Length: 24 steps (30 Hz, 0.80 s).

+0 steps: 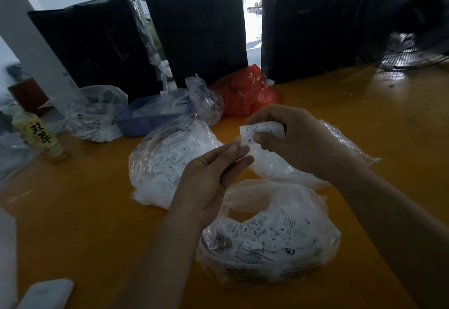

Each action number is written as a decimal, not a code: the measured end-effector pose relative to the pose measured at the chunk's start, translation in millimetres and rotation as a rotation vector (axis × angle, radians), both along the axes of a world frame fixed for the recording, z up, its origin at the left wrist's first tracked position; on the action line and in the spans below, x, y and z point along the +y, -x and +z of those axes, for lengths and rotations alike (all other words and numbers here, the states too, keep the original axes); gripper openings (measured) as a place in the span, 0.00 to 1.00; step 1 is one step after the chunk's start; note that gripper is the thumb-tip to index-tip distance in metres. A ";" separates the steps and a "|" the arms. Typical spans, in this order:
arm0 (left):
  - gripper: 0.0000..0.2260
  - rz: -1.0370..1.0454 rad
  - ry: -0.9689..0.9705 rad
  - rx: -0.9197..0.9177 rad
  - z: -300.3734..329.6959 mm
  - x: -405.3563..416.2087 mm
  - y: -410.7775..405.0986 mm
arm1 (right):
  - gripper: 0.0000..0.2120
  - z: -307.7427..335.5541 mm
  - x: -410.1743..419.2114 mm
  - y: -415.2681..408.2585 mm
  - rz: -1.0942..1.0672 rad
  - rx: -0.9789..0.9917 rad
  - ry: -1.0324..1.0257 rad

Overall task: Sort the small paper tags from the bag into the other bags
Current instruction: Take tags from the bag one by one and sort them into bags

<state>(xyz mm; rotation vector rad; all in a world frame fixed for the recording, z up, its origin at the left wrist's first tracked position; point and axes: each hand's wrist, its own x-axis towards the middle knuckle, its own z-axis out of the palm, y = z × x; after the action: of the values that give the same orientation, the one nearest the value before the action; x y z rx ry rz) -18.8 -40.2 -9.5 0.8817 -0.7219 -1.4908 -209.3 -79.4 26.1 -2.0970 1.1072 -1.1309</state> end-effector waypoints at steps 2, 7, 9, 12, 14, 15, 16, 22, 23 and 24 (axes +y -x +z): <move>0.15 0.009 -0.006 0.004 0.3 -0.1 0.1 | 0.10 0.4 0.3 0.9 0.005 0.008 -0.006; 0.19 0.025 -0.008 0.023 0.8 0.7 0.6 | 0.11 1.4 -2.0 1.2 -0.058 -0.059 0.005; 0.17 0.035 -0.008 0.029 0.3 0.5 -0.2 | 0.13 2.1 -2.3 0.8 -0.077 -0.077 0.007; 0.11 0.093 0.005 -0.095 -1.2 0.7 0.8 | 0.13 2.2 -2.3 1.5 -0.072 -0.074 -0.009; 0.09 0.178 0.054 -0.294 -3.5 0.7 1.9 | 0.13 2.2 -2.2 1.1 -0.073 -0.062 -0.015; 0.08 0.207 0.087 -0.364 -4.3 0.9 2.4 | 0.13 2.2 -2.0 0.8 -0.070 -0.054 -0.016; 0.09 0.225 0.116 -0.393 -5.1 0.9 3.0 | 0.13 2.0 -1.8 0.5 -0.065 -0.046 -0.016; 0.14 0.150 0.075 -0.113 2.2 3.2 4.2 | 0.14 4.0 0.1 -0.1 -0.059 -0.026 0.007; 0.16 0.146 0.060 -0.073 2.8 3.2 4.0 | 0.14 4.3 0.8 -0.2 -0.060 -0.027 0.012; 0.16 0.145 0.050 -0.043 3.4 3.3 4.0 | 0.13 4.9 1.3 -0.2 -0.059 -0.028 0.014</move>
<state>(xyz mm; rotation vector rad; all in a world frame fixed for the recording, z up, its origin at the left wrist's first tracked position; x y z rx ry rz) -22.8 -36.8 -6.1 0.9106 -0.7091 -1.3240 -209.1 -78.1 31.0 -2.0651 1.1584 -1.1945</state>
